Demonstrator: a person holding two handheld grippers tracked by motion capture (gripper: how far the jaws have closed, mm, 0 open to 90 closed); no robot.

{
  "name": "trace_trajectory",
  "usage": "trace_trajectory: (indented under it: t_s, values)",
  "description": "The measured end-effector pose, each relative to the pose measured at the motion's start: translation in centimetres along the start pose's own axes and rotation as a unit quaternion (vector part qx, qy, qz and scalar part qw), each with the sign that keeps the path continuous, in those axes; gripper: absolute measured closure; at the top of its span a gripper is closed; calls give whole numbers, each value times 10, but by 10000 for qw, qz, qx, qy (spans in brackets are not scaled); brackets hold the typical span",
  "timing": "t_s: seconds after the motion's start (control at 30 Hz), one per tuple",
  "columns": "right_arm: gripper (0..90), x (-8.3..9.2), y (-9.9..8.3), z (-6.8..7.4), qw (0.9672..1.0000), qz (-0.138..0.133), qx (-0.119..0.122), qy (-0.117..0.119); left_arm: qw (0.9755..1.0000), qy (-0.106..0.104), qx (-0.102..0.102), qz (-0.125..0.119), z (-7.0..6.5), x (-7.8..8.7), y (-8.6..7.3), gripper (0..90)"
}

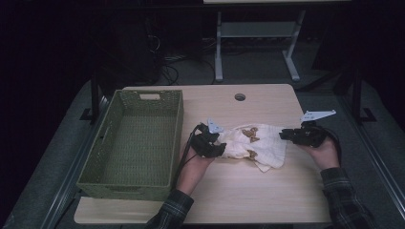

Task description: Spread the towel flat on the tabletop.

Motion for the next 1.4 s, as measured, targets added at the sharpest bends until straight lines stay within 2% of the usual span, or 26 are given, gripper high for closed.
trace_trajectory:
  t_s: [0.17, 0.27, 0.4, 0.57, 0.67, 0.73, 0.97, 1.03, 1.1, 1.17, 1.23, 1.3, 1.4]
  values:
    - [718, 1, -6, 22, 9997, 56, 95, 200, 9994, -267, -200, -16, -11, 4, -5, 565]
    - [722, 0, -10, 35, 9993, 82, 120, 335, 9990, -381, -206, -65, -17, 3, -12, 558]
    - [728, -4, -15, 56, 9980, 137, 225, 569, 9987, -412, -300, -47, -19, 0, -22, 553]
    - [736, -10, -20, 83, 9964, 251, 399, 698, 9987, -392, -319, -26, -18, -1, -27, 544]
    - [740, -12, -23, 94, 9954, 292, 434, 804, 9989, -365, -296, -42, -16, -1, -27, 543]
    - [740, -17, -27, 99, 9943, 385, 498, 860, 9988, -322, -363, -21, -15, -1, -28, 542]
    - [729, -34, -41, 105, 9906, 872, 706, 785, 9990, -279, -356, -2, -14, -1, -28, 538]
    - [720, -39, -44, 105, 9890, 991, 857, 684, 9991, -265, -340, 5, -14, -2, -29, 538]
    - [756, -40, -45, 105, 9887, 1002, 944, 594, 9991, -264, -343, 4, -14, -2, -28, 539]
    - [843, -40, -45, 104, 9888, 986, 1028, 440, 9990, -273, -347, -2, -15, -1, -28, 539]
    - [871, -39, -44, 102, 9884, 1013, 1033, 454, 9991, -292, -300, -16, -16, -1, -28, 539]
    - [873, -35, -42, 99, 9899, 894, 996, 476, 9990, -297, -336, -44, -16, 0, -27, 539]
    - [874, -22, -31, 92, 9941, 561, 795, 486, 9990, -340, -292, -36, -17, 0, -26, 540]
Point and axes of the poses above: each handheld gripper's, and its own axes: x roughly backward along the jaws, y roughly out of its top, z roughly to its left, the point moved 6 cm from there along -x, roughly forward along the jaws, and after that the axes turned 5 degrees about y, right-handed, at the moved point
